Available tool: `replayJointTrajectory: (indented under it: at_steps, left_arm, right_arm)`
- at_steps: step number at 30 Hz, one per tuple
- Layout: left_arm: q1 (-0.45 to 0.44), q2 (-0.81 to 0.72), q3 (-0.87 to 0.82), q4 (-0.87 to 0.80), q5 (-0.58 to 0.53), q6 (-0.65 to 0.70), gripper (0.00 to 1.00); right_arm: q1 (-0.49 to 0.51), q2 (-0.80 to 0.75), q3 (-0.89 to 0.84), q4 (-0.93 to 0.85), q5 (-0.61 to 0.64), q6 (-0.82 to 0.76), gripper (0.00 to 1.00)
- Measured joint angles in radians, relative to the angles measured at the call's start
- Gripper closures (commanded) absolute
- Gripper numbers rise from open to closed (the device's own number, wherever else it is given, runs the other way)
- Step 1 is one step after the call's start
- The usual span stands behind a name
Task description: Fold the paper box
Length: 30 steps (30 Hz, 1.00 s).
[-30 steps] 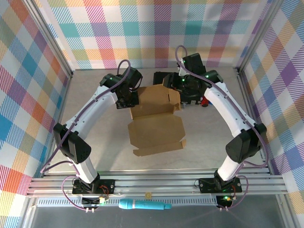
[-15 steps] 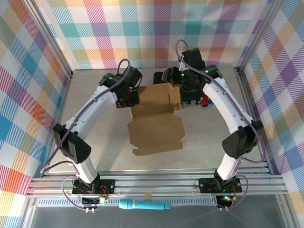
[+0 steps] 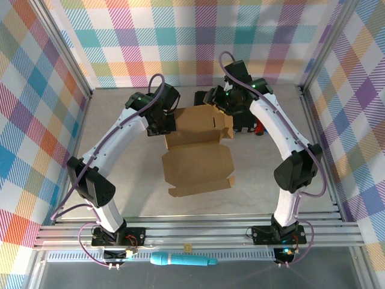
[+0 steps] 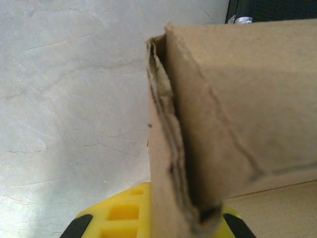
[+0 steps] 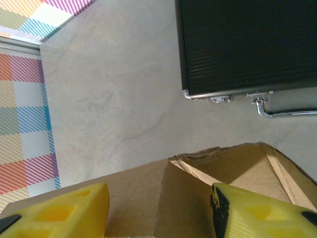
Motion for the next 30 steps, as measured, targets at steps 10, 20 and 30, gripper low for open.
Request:
replayJointTrajectory:
  at_steps: [10,20,30]
  left_arm:
    - [0.0,0.0,0.0,0.0,-0.008,0.0,1.0]
    - [0.0,0.0,0.0,0.01,-0.02,0.0,1.0]
    - [0.0,0.0,0.0,0.008,-0.034,0.003,1.0]
  right_arm:
    - [0.0,0.004,0.0,0.018,-0.064,0.095,0.67]
    - [-0.013,0.002,-0.001,0.045,-0.089,0.208,0.63]
    - [0.001,-0.382,-0.451,0.162,0.025,0.086,0.6]
